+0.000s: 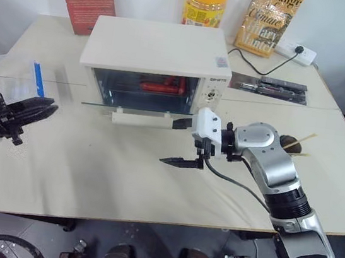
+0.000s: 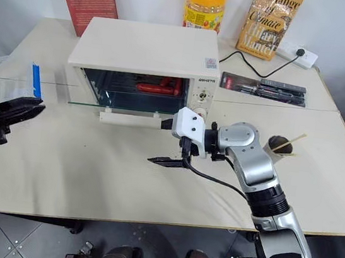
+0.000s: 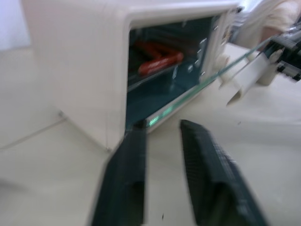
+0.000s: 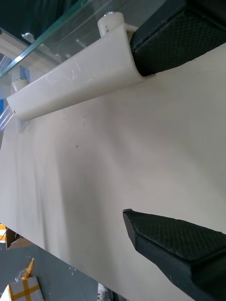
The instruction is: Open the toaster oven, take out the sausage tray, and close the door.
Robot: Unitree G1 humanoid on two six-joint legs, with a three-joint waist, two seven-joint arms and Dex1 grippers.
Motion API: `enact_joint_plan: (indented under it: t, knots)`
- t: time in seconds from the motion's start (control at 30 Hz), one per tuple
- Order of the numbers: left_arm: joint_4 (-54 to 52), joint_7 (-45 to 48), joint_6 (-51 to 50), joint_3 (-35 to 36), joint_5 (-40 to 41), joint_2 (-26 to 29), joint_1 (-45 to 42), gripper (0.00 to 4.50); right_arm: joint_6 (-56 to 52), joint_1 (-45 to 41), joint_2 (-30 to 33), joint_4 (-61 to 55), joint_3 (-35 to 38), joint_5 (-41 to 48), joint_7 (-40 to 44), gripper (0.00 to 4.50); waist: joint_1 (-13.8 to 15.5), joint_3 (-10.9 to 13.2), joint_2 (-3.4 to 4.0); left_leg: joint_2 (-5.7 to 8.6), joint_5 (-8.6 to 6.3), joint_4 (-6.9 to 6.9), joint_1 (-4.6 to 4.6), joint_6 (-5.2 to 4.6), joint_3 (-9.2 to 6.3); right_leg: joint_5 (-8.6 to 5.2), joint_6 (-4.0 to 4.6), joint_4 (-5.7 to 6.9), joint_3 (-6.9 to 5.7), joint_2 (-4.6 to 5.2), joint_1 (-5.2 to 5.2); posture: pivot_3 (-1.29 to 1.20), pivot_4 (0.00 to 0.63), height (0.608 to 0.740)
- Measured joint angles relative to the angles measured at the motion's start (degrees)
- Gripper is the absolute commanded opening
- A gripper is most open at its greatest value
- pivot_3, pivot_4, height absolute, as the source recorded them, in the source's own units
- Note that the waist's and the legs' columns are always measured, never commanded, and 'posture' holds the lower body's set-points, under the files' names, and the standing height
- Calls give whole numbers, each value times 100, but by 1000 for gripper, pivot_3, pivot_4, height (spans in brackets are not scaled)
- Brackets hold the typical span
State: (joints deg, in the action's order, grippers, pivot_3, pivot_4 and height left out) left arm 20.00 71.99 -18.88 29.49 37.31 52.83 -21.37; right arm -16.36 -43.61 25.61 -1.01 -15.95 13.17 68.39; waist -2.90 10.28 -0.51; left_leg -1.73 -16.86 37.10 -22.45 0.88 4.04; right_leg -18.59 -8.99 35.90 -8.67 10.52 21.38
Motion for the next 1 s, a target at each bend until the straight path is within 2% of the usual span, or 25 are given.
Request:
enact_joint_plan:
  t: [0.03, 0.17, 0.3, 0.63, 0.8, 0.9, 1.0]
  knots:
    - [98, 70, 14, -79, -4, -1, -133, 16, -4, 34, 0, -39, -5, -11, -28, 4500, 2, -1, -1, 0, 0, 1, 0, 0, -1, 0, 0, 3, 0, 0, 0, 0, 150, 740]
    - [461, 322, 96, -589, -162, -113, -780, 16, -58, 243, -3, -241, -13, -42, -190, 4500, 3, -2, -3, 1, 0, 3, 0, 0, 0, 0, 0, 5, 0, 0, 0, 0, 150, 740]
    - [1033, 274, 464, -1154, -649, -428, -1400, 16, -239, 463, -20, -523, -17, -47, -444, 4500, 9, -4, -7, 1, 0, 6, -1, 0, 0, 0, 0, 5, -1, 0, -1, 0, 150, 740]
    - [1650, 532, 802, -1800, -1139, -881, -2017, 16, -920, 1189, 232, -1269, 74, -51, -1107, 4500, 63, -5, -14, 3, 0, 11, -5, 0, 0, 0, 0, 4, -2, 1, 1, 0, 150, 740]
    - [1730, 701, 820, -2099, -1400, -929, -2152, 16, -1267, 1810, 933, -1608, 145, -135, -1216, 4500, 138, -5, -16, 4, -2, 20, -12, -4, 2, 0, 0, 1, 1, 2, 0, 0, 150, 740]
    - [1730, 878, 829, -2270, -1530, -930, -2097, 16, -1420, 2489, 1694, -2006, 299, -48, -931, 4500, 185, -4, -17, 6, -5, 29, -23, -10, 0, 0, 0, -4, 0, 2, 2, 0, 150, 740]
    - [1722, 981, 830, -2436, -1660, -937, -2051, 16, -1582, 2721, 2013, -2192, 581, 113, -840, 4500, 170, -3, -18, 4, -6, 49, -33, -11, 1, 0, 1, -4, 0, 1, 4, 0, 150, 740]
